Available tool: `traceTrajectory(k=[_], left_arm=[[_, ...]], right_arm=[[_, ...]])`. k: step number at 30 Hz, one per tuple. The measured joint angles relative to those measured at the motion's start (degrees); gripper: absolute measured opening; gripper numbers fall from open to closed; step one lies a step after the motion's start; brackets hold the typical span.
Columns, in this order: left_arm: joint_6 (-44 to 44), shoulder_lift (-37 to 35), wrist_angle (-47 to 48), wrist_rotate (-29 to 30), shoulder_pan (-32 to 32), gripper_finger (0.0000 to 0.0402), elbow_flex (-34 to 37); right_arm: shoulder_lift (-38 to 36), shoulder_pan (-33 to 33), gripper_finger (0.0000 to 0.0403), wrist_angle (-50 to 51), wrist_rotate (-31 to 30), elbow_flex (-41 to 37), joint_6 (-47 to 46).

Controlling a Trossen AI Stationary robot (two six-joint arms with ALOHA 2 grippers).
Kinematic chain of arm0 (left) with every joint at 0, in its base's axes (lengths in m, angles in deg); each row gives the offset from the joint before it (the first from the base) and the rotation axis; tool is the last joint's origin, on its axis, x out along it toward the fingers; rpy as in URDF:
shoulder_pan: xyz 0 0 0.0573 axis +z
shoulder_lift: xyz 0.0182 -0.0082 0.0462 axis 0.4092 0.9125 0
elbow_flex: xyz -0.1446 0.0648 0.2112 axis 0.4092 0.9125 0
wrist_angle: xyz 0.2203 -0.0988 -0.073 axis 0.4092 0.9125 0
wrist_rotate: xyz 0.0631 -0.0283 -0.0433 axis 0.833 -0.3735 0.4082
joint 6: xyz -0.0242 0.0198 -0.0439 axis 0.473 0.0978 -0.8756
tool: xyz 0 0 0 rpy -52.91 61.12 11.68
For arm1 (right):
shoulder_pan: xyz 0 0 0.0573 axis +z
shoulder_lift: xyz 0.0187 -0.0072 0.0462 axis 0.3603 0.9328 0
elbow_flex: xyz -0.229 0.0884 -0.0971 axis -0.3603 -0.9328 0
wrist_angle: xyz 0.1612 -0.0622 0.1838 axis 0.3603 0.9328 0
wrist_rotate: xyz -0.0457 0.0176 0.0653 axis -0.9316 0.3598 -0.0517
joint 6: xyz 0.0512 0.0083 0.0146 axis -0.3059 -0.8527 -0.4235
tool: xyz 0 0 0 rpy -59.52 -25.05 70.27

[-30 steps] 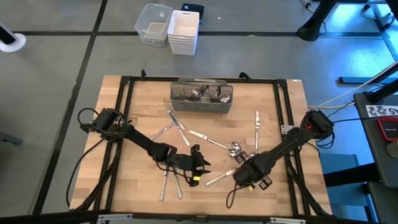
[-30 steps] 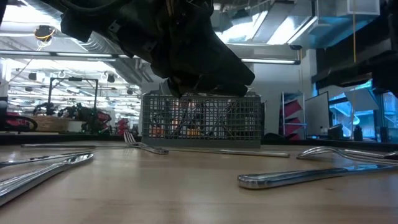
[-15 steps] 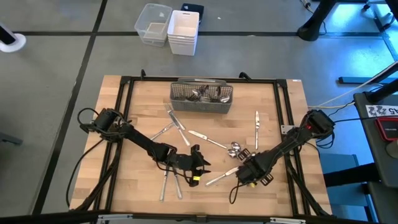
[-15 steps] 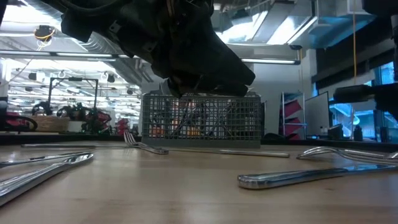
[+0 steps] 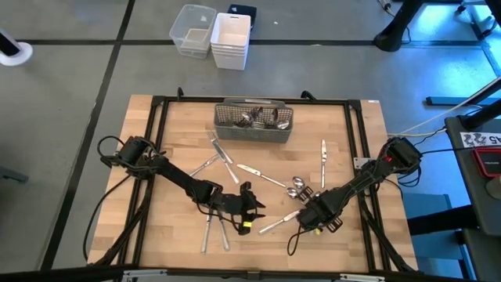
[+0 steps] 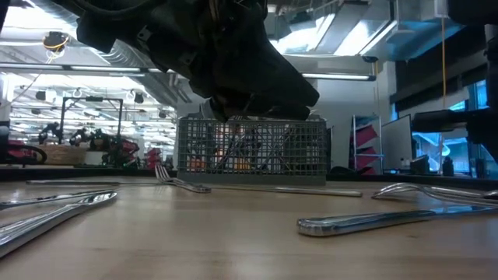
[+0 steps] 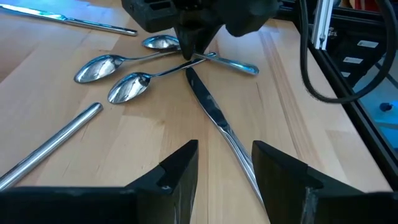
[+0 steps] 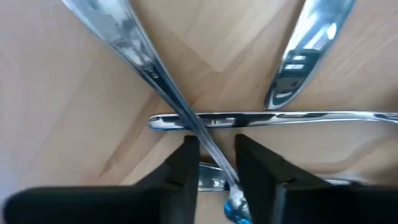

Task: Sort silverware
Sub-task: Put the silver spoon into the gray silverware organizer

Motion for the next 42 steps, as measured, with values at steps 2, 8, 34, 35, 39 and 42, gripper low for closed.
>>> traceTrajectory(k=[2, 8, 34, 35, 39, 42], left_arm=[[0.0, 0.0, 0.0, 0.0, 0.0, 0.0143, 0.0], [0.0, 0.0, -0.1, 0.0, 0.0, 0.0143, 0.0], [-8.1, -18.3, 26.7, 4.0, 0.0, 0.0143, 0.0], [-9.2, -19.5, 29.2, 5.0, 0.0, 0.0143, 0.0], [-14.2, -22.6, 38.0, 9.1, 0.0, 0.0143, 0.0], [-16.4, -23.4, 42.2, 11.5, 0.0, 0.0143, 0.0]], right_arm=[[0.0, 0.0, 0.0064, 0.1, 0.0, 0.1, 0.0], [0.3, 0.0, 0.0017, 1.5, 0.7, 2.3, -0.1], [0.3, -8.7, 0.0005, 33.6, -40.9, 25.2, 5.4], [0.3, -10.3, 0.0005, 34.0, -44.8, 26.1, 7.0], [0.3, -17.7, 0.0004, 33.2, -58.2, 29.0, 15.8], [0.3, -24.0, 0.0003, 29.9, -65.9, 30.4, 24.3]])
